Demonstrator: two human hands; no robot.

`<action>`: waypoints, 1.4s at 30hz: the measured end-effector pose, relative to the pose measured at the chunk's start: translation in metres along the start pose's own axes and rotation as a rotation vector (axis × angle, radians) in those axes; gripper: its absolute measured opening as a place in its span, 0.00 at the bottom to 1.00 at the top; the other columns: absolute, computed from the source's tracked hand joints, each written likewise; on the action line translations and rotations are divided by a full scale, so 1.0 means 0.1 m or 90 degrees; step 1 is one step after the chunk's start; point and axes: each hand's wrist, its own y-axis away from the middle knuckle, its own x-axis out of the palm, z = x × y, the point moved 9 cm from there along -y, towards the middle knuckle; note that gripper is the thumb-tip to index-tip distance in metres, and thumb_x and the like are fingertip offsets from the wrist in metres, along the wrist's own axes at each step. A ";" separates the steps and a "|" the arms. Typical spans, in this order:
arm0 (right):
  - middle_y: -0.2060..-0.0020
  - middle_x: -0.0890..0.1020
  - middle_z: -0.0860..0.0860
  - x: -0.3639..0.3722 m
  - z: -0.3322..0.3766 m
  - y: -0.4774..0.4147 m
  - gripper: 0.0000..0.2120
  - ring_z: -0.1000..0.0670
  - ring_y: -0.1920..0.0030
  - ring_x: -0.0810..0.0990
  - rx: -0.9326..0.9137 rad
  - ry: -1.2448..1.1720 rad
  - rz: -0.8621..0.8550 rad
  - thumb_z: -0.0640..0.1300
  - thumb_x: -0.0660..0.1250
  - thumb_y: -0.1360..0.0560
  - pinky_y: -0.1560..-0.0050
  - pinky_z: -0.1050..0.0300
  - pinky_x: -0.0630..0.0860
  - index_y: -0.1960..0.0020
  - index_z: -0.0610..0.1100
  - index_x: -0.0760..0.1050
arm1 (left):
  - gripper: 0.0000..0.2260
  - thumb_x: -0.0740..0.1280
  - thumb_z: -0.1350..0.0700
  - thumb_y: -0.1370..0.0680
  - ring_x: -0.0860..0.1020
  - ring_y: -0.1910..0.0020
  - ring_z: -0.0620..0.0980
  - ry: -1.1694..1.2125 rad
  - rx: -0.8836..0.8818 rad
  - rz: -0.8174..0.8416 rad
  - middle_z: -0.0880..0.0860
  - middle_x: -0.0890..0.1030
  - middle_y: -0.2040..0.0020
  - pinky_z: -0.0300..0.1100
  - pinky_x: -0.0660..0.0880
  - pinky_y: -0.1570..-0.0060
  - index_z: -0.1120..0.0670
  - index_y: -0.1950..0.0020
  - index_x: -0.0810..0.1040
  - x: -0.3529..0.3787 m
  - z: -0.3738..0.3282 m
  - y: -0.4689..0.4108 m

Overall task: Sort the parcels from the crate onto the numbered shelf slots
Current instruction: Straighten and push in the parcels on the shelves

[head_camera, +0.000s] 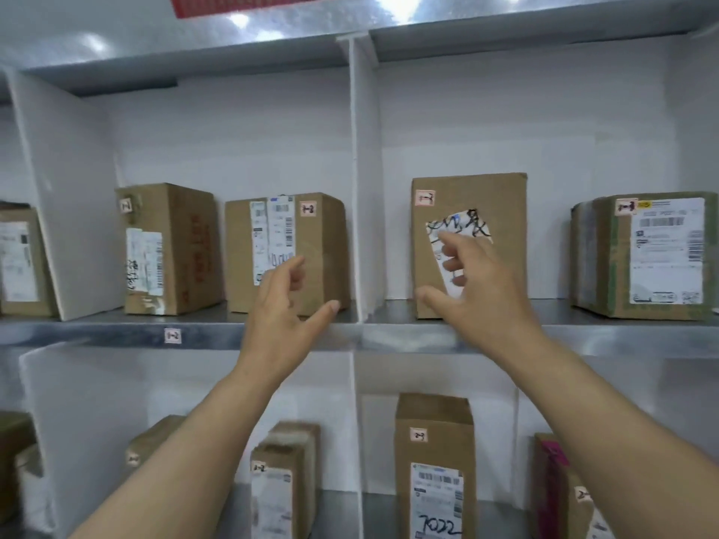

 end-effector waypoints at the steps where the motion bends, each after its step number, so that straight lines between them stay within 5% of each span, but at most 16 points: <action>1: 0.41 0.73 0.48 0.14 0.14 -0.01 0.32 0.51 0.45 0.74 -0.014 0.001 0.011 0.46 0.73 0.29 0.41 0.46 0.74 0.29 0.46 0.66 | 0.31 0.74 0.54 0.28 0.71 0.41 0.44 -0.004 -0.006 -0.010 0.47 0.70 0.39 0.42 0.70 0.42 0.49 0.28 0.65 -0.11 0.11 -0.04; 6: 0.36 0.69 0.50 0.90 0.71 -0.12 0.33 0.50 0.38 0.73 -0.029 -0.019 0.059 0.48 0.70 0.26 0.37 0.48 0.73 0.25 0.47 0.60 | 0.37 0.75 0.54 0.29 0.69 0.35 0.47 -0.033 -0.049 -0.005 0.47 0.67 0.36 0.47 0.69 0.36 0.50 0.25 0.60 -0.48 0.73 -0.26; 10: 0.29 0.62 0.50 1.46 0.81 -0.24 0.38 0.49 0.31 0.67 0.080 0.015 0.088 0.48 0.67 0.23 0.32 0.50 0.68 0.22 0.49 0.49 | 0.43 0.74 0.50 0.28 0.63 0.28 0.50 -0.064 -0.095 0.044 0.52 0.59 0.25 0.47 0.63 0.31 0.50 0.22 0.51 -0.64 1.16 -0.51; 16: 0.29 0.64 0.46 1.85 0.55 -0.36 0.41 0.44 0.31 0.68 0.254 0.081 0.073 0.47 0.69 0.26 0.33 0.42 0.68 0.23 0.47 0.47 | 0.48 0.73 0.48 0.27 0.58 0.25 0.52 -0.024 -0.162 0.181 0.53 0.54 0.22 0.49 0.60 0.29 0.52 0.22 0.41 -0.43 1.56 -0.75; 20: 0.32 0.72 0.48 1.88 0.48 -0.33 0.42 0.43 0.36 0.74 0.300 0.093 0.055 0.45 0.70 0.27 0.36 0.40 0.71 0.24 0.52 0.45 | 0.43 0.73 0.51 0.28 0.68 0.32 0.54 -0.027 -0.122 0.204 0.55 0.67 0.28 0.47 0.68 0.37 0.52 0.23 0.49 -0.37 1.58 -0.77; 25: 0.31 0.71 0.49 1.82 0.47 -0.23 0.46 0.44 0.37 0.74 0.306 0.070 0.054 0.42 0.68 0.24 0.37 0.44 0.72 0.23 0.56 0.36 | 0.43 0.74 0.51 0.28 0.71 0.36 0.54 -0.005 -0.092 0.197 0.55 0.64 0.31 0.50 0.70 0.35 0.47 0.22 0.49 -0.47 1.59 -0.70; 31: 0.36 0.76 0.50 1.71 0.43 -0.24 0.45 0.48 0.42 0.78 0.289 -0.020 0.053 0.39 0.69 0.25 0.40 0.50 0.74 0.23 0.59 0.42 | 0.42 0.74 0.60 0.28 0.70 0.47 0.44 0.068 -0.094 0.226 0.52 0.66 0.36 0.35 0.66 0.47 0.44 0.23 0.52 -0.54 1.54 -0.69; 42: 0.32 0.72 0.48 1.74 0.41 -0.26 0.46 0.46 0.40 0.76 0.273 0.015 0.065 0.40 0.68 0.24 0.37 0.47 0.72 0.23 0.58 0.38 | 0.43 0.74 0.61 0.29 0.72 0.52 0.47 -0.013 -0.080 0.212 0.52 0.71 0.47 0.40 0.68 0.51 0.44 0.22 0.51 -0.52 1.58 -0.70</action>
